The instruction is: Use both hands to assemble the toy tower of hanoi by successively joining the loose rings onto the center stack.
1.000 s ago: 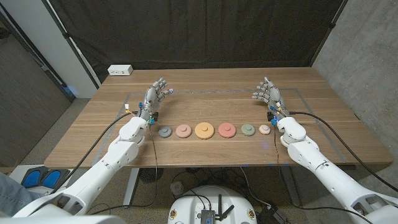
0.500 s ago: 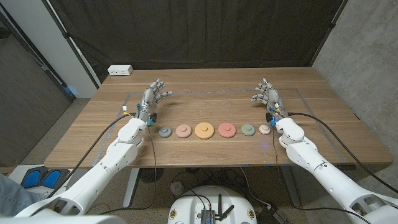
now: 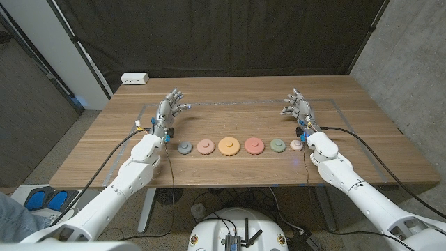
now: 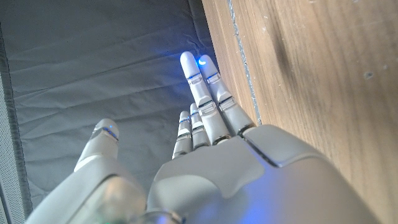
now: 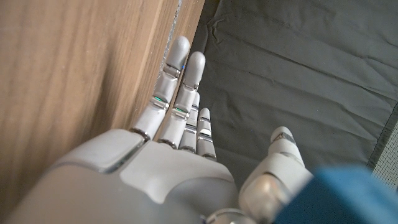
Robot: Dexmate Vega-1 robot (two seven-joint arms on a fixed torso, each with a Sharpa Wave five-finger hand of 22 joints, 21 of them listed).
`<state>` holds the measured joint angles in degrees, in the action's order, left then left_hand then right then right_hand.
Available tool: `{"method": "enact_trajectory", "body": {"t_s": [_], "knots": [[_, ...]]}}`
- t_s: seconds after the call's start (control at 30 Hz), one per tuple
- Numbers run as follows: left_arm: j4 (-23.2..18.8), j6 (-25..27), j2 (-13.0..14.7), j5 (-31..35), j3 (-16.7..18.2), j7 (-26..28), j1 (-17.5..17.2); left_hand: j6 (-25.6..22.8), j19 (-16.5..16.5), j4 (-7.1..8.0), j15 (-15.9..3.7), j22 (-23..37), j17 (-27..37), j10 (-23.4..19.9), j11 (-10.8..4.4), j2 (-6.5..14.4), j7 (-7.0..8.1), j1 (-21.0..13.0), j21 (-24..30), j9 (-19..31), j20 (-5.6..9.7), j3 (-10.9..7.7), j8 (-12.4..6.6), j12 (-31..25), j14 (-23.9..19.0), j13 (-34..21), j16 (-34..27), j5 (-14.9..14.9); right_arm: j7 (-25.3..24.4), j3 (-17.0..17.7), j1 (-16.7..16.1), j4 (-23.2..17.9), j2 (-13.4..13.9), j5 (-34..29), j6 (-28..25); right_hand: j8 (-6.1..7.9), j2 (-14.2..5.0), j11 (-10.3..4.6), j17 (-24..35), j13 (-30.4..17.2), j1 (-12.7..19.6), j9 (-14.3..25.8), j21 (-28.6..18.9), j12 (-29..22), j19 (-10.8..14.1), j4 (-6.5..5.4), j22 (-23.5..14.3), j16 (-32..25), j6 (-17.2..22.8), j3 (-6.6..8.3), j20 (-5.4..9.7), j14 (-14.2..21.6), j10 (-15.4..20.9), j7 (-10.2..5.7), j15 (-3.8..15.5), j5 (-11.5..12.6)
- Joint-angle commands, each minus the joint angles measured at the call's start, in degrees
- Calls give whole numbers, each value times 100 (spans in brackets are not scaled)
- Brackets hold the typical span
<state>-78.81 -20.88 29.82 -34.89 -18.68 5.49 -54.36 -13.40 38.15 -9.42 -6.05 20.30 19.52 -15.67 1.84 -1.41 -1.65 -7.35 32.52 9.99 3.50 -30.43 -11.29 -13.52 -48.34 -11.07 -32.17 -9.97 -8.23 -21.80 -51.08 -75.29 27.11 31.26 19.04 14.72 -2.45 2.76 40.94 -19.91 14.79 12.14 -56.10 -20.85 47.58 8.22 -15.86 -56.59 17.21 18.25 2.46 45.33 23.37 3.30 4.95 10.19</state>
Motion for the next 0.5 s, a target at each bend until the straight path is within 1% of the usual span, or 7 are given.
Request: {"method": "enact_trajectory", "body": {"t_s": [0.03,0.13,0.17,0.23,0.3,0.4,0.5], "knots": [[-94,-104,-22,55,56,152,-136,-93,165,-14,-201,98,43,-110,6,-27,10,-78,134,34,49,19,-25,-4,-190,-27,-107,-28,-139,-7,-5,-18,-59,-74,71,54,-84,-16,108,-47,-14,14,-133,-74,191,-11,-44,-120,129,68,102,185,167,14,267,39],[-104,-107,-29,71,64,198,-159,-113,256,-23,-244,160,86,-136,18,-29,6,-114,221,34,81,19,-18,6,-281,-30,-186,-29,-196,-1,-24,-45,-59,-100,68,69,-109,-24,176,-67,-7,16,-197,-70,280,-11,-52,-190,184,103,185,296,208,2,384,44],[-102,-112,-32,79,64,208,-163,-126,308,-35,-295,236,163,-174,9,-20,6,-170,305,35,119,22,-8,13,-404,-36,-312,-31,-230,-1,-29,-56,-59,-119,60,78,-129,-38,289,-93,13,16,-352,-73,511,0,-106,-320,230,151,376,501,296,2,501,50],[-105,-112,-31,93,63,226,-174,-137,373,-45,-316,325,252,-214,12,-29,15,-226,403,35,145,38,3,21,-495,-43,-439,-29,-329,-1,-45,-96,-58,-172,31,95,-151,-106,472,-124,55,19,-477,-61,749,22,-83,-482,311,227,526,718,384,-19,710,57],[-96,-129,-48,113,65,262,-182,-161,420,-52,-401,454,387,-278,5,-27,31,-306,526,36,168,52,11,25,-631,-53,-629,-29,-355,-3,-53,-115,-58,-191,26,117,-146,-106,578,-139,76,21,-554,-43,892,37,-81,-551,384,264,631,783,406,-46,735,59],[-98,-158,-74,129,73,314,-201,-203,490,-58,-488,633,586,-366,-47,-30,80,-411,696,40,212,73,15,22,-724,-72,-862,-28,-393,-7,-60,-131,-63,-214,19,130,-147,-111,698,-152,146,25,-602,-33,963,77,-84,-648,431,314,700,850,436,-37,752,65],[-111,-177,-91,176,75,386,-215,-261,503,-59,-552,833,831,-439,-136,-41,121,-514,861,44,255,103,13,21,-776,-99,-1117,-27,-491,-3,-68,-129,-97,-261,40,138,-134,-123,907,-172,213,34,-691,-21,1073,105,-112,-785,474,376,814,895,501,-50,755,68]]}}
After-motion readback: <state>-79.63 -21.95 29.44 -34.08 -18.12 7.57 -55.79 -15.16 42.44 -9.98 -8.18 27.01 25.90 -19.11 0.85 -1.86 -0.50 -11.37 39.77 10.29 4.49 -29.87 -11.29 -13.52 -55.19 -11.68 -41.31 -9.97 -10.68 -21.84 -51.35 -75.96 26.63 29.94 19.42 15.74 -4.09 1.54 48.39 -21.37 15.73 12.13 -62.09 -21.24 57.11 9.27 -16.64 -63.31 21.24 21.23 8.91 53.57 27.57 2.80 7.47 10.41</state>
